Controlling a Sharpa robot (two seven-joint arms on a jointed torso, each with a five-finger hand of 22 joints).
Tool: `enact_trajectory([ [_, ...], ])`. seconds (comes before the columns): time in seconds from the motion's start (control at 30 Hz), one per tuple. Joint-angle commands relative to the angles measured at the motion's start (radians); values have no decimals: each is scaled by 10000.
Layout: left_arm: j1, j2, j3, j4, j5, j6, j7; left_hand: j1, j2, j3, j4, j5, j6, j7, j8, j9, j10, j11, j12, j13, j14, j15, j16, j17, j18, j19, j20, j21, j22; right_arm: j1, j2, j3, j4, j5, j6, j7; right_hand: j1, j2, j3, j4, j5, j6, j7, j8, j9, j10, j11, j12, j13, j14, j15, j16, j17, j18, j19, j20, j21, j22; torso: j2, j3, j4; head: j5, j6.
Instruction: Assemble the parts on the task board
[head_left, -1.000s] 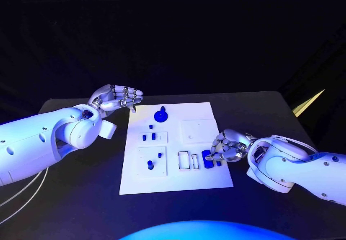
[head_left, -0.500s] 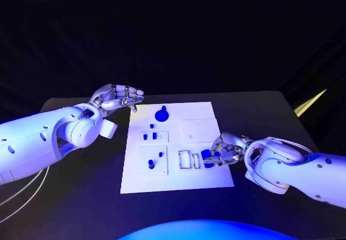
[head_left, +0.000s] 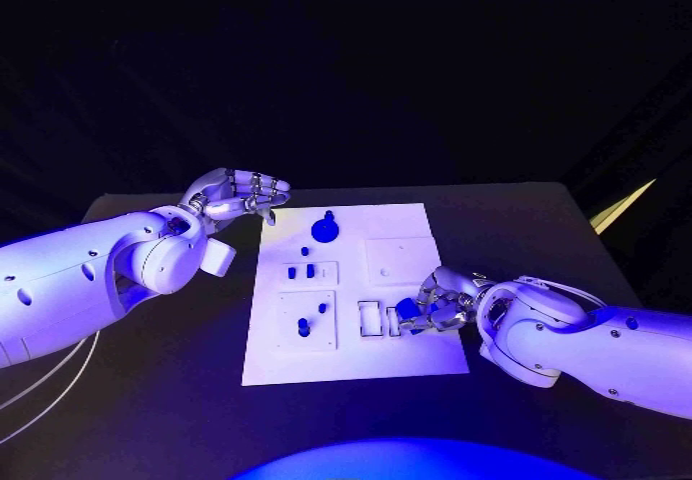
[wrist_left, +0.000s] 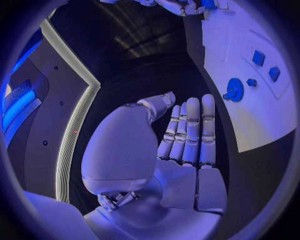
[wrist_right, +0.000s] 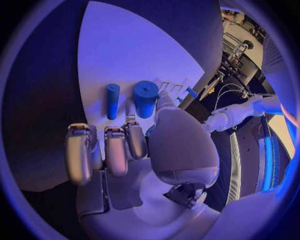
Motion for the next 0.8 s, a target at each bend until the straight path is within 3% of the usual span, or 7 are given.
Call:
enact_trajectory([
  [0.03, -1, -1, 7, 33, -5, 10, -6, -95, 23, -256, 71, 200, -27, 88, 54, -18, -195, 39, 125, -60, -111, -15, -170, -105, 59, 13, -21, -156, -109, -74, 59, -41, -36, 79, -86, -5, -44, 268, -181, 7, 92, 87, -55, -191, -595, 199, -138, 137, 1220, 825, -167, 166, 1816, -273, 802, -207, 301, 2415, -3, 1, -12, 8, -5],
  [0.2, -1, -12, 7, 30, -6, 0, -25, -84, 30, -252, 66, 202, -24, 88, 58, -17, -203, 39, 127, -62, -116, -15, -177, -111, 59, 13, -21, -162, -113, -80, 48, -41, 32, 374, -395, 76, 425, 585, -151, -29, 97, 221, -142, -37, -523, 281, -219, 213, 1311, 851, -238, 211, 1929, -306, 848, -275, 447, 2488, -9, 5, -11, 28, -8],
  [0.47, -1, -4, 7, -4, -15, 10, -57, -71, 37, -247, 60, 205, -21, 89, 62, -16, -209, 40, 129, -63, -121, -15, -185, -117, 60, 12, -22, -168, -116, -44, -138, -34, 418, 1211, -1129, 313, 644, 906, -88, -2, 100, 471, -258, 187, -398, 364, -317, 294, 1402, 882, -315, 271, 2075, -342, 897, -340, 608, 2565, -20, 4, -11, 39, 21],
  [0.8, -2, 54, 6, -60, -18, 24, -62, -59, 41, -244, 53, 206, -17, 89, 66, -14, -217, 41, 132, -64, -126, -15, -192, -124, 61, 13, -23, -173, -120, 368, -287, -9, 837, 1981, -1022, 377, 599, 1115, -86, 4, 100, 524, -306, 270, -333, 324, -358, 187, 1336, 870, -351, 249, 2024, -341, 896, -375, 604, 2565, -10, -4, -5, 25, 42],
])
